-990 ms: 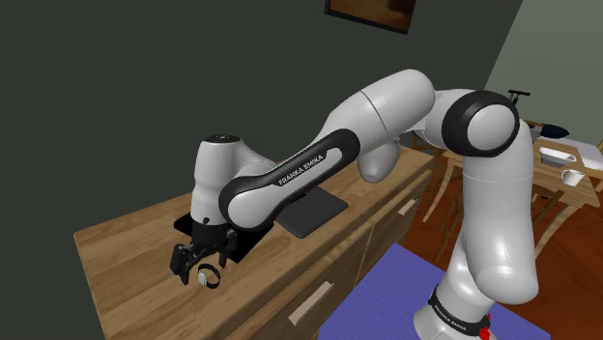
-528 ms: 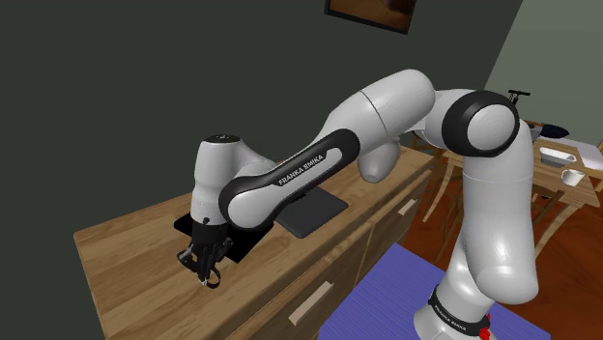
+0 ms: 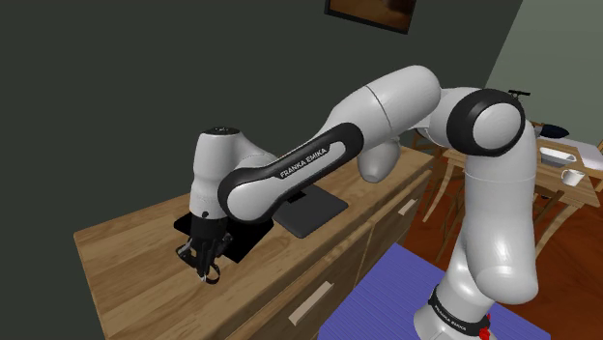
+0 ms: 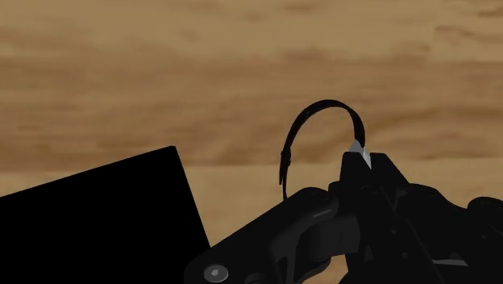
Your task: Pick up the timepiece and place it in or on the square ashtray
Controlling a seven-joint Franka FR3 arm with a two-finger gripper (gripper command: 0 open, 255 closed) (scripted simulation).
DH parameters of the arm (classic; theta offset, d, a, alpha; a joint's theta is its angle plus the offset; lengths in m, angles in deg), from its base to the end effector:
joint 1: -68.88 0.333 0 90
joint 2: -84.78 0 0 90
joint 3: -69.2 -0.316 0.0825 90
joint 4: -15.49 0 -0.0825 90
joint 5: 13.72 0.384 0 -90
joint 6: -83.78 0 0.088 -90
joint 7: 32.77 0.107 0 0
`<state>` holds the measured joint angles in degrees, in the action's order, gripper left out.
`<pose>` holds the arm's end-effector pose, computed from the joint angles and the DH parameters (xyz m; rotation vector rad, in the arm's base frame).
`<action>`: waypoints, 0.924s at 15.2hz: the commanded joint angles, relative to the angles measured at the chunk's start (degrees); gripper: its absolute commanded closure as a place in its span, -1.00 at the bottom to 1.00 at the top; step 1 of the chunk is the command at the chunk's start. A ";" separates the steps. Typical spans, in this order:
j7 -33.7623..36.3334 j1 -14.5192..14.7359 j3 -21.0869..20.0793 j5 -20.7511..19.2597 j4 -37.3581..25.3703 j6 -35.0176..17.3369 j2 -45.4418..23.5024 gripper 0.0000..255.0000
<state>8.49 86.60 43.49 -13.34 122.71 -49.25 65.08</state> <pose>0.4768 0.4255 0.3610 -2.9366 -0.0005 -0.0031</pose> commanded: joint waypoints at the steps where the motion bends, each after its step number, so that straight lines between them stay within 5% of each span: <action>1: -0.14 -0.20 -0.16 0.34 -0.56 1.28 0.76 1.00; 14: -0.23 -0.85 -0.86 1.95 -5.76 10.12 4.71 1.00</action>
<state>8.22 85.77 42.69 -11.49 117.34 -39.81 69.51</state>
